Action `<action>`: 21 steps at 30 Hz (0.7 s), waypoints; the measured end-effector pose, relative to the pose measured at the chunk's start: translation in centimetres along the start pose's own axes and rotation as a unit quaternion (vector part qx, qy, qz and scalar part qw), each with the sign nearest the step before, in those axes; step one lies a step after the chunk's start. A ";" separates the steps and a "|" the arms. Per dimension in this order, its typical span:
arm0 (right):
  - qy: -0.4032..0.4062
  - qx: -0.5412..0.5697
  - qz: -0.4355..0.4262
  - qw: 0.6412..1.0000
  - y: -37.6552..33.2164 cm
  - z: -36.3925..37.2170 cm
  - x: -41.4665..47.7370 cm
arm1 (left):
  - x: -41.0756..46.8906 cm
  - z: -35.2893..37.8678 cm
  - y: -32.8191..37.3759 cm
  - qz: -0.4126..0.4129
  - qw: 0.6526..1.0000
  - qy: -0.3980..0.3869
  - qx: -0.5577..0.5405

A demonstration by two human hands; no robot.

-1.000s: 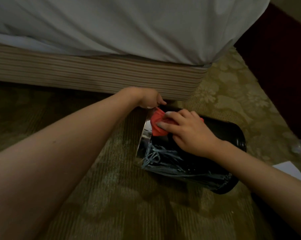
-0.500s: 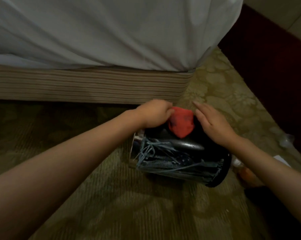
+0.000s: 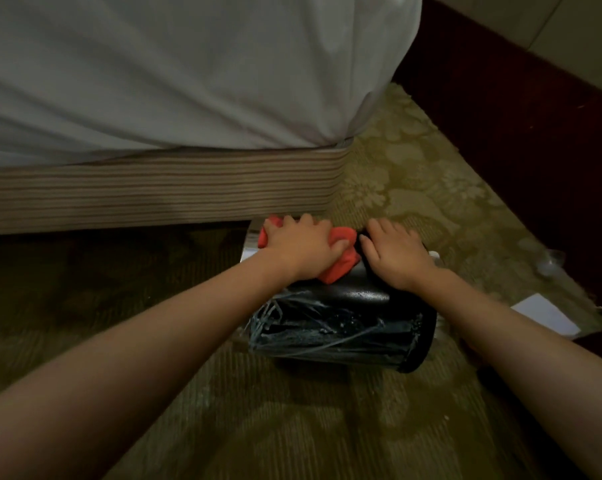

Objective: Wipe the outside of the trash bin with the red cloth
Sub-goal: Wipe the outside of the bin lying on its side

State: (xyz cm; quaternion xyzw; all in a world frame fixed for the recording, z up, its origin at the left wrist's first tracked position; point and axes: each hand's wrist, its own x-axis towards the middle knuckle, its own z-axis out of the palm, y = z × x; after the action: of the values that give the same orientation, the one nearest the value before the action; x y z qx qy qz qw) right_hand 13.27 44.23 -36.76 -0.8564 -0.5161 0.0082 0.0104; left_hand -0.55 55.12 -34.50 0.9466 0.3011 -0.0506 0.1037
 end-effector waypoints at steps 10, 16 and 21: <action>-0.023 0.010 0.011 1.000 -0.8 0.7 -0.1 | -4.1 2.9 1.3 0.120 0.987 0.053 0.090; -0.035 0.020 0.014 0.999 0.0 0.9 0.5 | -1.9 1.1 -2.0 0.155 0.986 0.010 0.061; -0.021 0.024 0.006 0.999 -0.1 1.0 0.3 | -0.5 -0.8 -6.8 0.077 0.996 -0.030 0.023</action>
State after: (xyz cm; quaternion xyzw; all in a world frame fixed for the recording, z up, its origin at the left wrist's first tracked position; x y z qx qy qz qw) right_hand 13.33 44.55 -37.75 -0.8586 -0.5108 0.0387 0.0196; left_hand -4.87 60.43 -34.74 0.9672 0.2229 -0.0777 0.0942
